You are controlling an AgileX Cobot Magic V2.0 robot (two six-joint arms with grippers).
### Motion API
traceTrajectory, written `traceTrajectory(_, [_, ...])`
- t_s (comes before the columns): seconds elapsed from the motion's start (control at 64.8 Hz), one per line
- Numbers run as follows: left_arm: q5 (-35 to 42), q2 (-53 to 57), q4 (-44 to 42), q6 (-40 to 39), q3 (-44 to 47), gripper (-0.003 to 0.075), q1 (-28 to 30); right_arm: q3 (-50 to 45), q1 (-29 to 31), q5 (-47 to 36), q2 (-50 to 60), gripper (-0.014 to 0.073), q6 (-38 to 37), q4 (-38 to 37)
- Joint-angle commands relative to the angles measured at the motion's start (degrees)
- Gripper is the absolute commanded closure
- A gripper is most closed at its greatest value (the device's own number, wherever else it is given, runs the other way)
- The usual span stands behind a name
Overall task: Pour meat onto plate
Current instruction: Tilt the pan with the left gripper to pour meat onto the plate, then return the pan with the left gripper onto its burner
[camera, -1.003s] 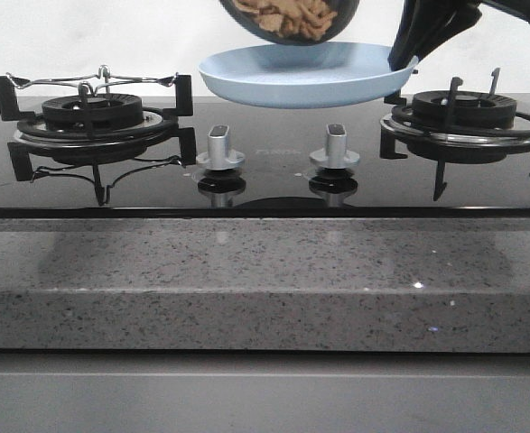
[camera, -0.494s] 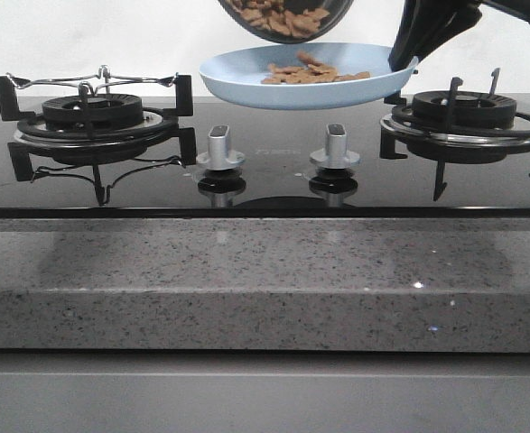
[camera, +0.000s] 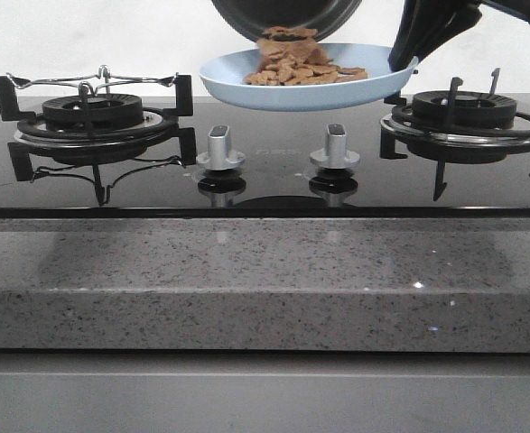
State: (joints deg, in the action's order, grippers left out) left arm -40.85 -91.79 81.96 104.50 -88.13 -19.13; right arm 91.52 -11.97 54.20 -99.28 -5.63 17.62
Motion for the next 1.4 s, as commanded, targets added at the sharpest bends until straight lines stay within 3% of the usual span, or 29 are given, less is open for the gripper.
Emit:
traceTrajectory(0.0, [-1.26,3.01,3.72,2.88,-2.27,0.0741,-0.44,1.49,0.37,-2.77,3.32,0.0664,0.36,1.25])
traceTrajectory(0.355, [-3.02,3.01,3.72,12.22,-2.27,0.0741,-0.44,1.49,0.37,-2.77,3.32,0.0664,0.36,1.25])
traceTrajectory(0.864, [-3.33,3.01,3.92,11.95,-2.27,0.0741,-0.44,1.49,0.37,-2.77,3.32,0.0664,0.36,1.25])
traceTrajectory(1.065, [-2.09,3.01,4.05,3.59,-2.27,0.0741,-0.44,1.49,0.37,-2.77,3.32,0.0664,0.36,1.25])
traceTrajectory(1.389, [7.05,3.01,7.57,-13.85,-2.27,0.0741,-0.44,1.49,0.37,-2.77,3.32,0.0664,0.36,1.25])
